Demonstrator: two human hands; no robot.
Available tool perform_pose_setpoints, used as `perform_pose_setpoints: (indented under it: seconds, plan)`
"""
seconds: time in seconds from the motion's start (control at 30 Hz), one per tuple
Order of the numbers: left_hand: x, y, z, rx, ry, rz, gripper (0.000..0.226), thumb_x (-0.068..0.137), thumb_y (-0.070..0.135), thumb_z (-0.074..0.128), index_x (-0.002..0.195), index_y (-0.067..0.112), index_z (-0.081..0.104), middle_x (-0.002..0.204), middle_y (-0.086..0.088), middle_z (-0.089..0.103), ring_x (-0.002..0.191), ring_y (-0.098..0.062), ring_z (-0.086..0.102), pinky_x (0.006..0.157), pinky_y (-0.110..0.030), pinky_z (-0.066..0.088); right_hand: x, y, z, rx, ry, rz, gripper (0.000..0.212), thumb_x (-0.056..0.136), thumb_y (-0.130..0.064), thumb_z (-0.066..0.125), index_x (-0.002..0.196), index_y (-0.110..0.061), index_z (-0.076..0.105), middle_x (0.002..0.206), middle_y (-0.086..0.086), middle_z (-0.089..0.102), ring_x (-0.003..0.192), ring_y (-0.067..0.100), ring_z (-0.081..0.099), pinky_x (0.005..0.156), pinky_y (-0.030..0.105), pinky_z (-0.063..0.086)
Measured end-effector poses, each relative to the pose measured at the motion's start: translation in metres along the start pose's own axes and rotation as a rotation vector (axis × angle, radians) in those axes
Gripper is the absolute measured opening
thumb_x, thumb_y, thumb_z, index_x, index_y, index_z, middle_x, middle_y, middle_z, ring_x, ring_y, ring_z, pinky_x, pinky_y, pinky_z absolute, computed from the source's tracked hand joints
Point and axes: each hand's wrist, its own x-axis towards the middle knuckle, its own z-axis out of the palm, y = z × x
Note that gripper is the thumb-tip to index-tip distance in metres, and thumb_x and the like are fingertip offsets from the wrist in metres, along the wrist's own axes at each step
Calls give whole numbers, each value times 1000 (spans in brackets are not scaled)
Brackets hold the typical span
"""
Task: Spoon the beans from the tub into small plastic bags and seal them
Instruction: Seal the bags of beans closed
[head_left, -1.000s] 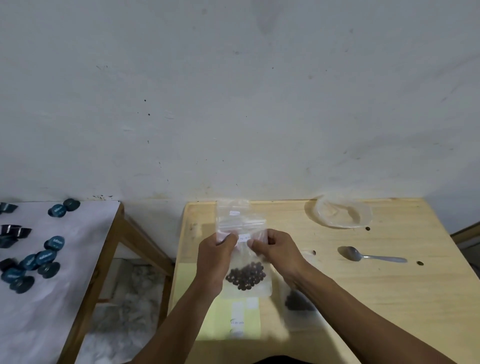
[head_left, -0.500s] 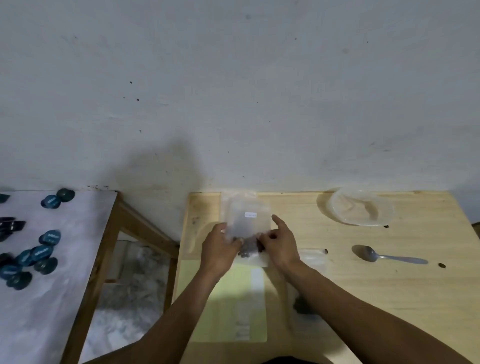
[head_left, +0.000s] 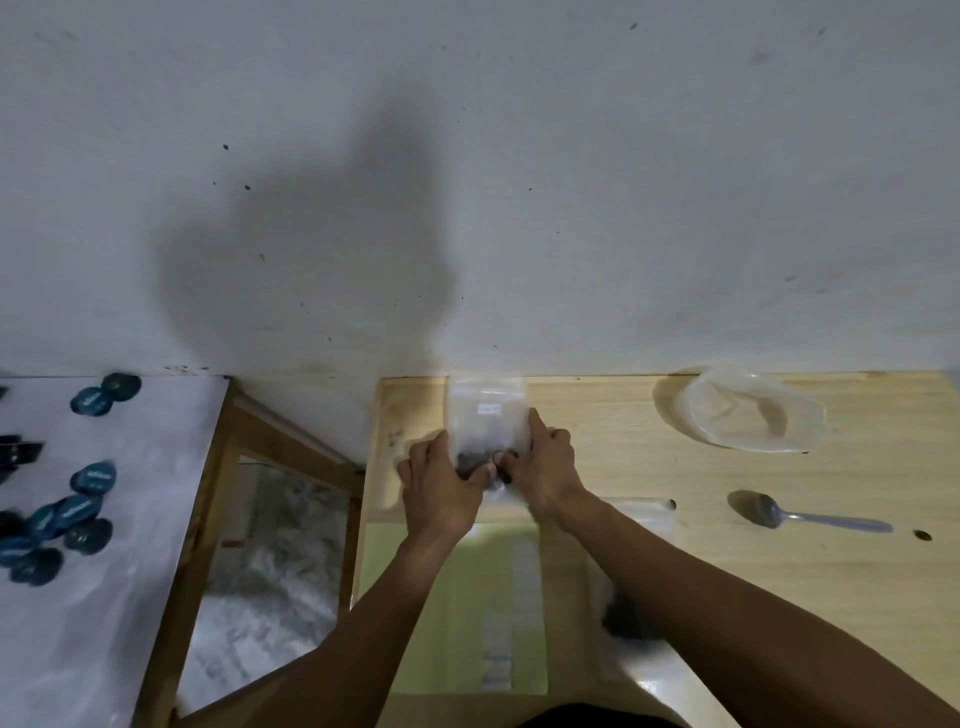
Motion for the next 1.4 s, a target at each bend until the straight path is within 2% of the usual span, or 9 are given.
perform_pose_setpoints:
  seconds: [0.23,0.33,0.43,0.53,0.67,0.83,1.0,1.23,1.4]
  plan:
    - [6,-3,-8,-38,-73,-21,67,77,58,68,130,22,50,132,-10,52,123,-35,44,90,-35,37,-2,5,-19,27,-82,-36,48,75,-49,68,116,-30,49,112,13,53,94,34,59,82,43,57]
    - [-5,9,-25,-55,46,-49,78,85,53,65,148,18,36,145,-14,44,131,-37,42,104,-45,38,-20,11,-45,62,-77,-47,58,91,-22,66,143,-12,42,118,16,57,92,23,57,68,20,50]
    - [-29,25,-33,-213,191,139,54,90,33,66,138,17,48,124,-8,55,113,-24,52,93,-33,44,-44,39,-72,-13,1,-73,56,95,-18,62,146,-9,42,124,11,56,102,20,57,82,22,44]
    - [-51,38,-19,-335,7,268,34,93,21,62,126,20,55,94,6,57,81,-9,58,73,-17,45,-66,70,-93,-69,84,-55,53,93,-21,63,142,-11,48,124,13,58,105,25,61,87,28,47]
    - [-83,51,16,-237,-410,209,46,95,31,59,137,20,46,104,0,59,89,-15,59,79,-28,48,-93,111,-108,-124,127,17,53,91,-23,64,140,-10,49,124,17,54,108,28,58,91,33,48]
    - [-123,63,40,-195,-710,97,42,96,29,55,135,20,44,89,9,55,78,-9,55,70,-27,48,-112,155,-104,-150,121,135,25,77,-33,57,96,-17,60,96,16,63,87,34,62,70,37,51]
    - [-134,68,47,-250,-664,80,13,89,23,59,101,19,62,98,-5,68,84,-21,65,68,-31,51,-120,181,-87,-108,80,115,28,69,-47,57,81,-22,61,90,11,64,82,29,63,76,44,57]
    - [-139,72,44,-299,-454,155,47,96,24,56,139,16,41,114,-7,60,93,-19,61,69,-24,45,-146,145,-91,103,230,48,22,88,-23,63,107,-21,51,89,5,66,78,19,65,63,29,51]
    - [-126,75,9,-612,-173,199,28,98,18,56,118,34,47,104,4,60,84,-5,59,68,-22,48,-142,104,-92,312,190,-67,13,93,-17,63,104,-18,55,84,7,66,72,18,65,60,25,47]
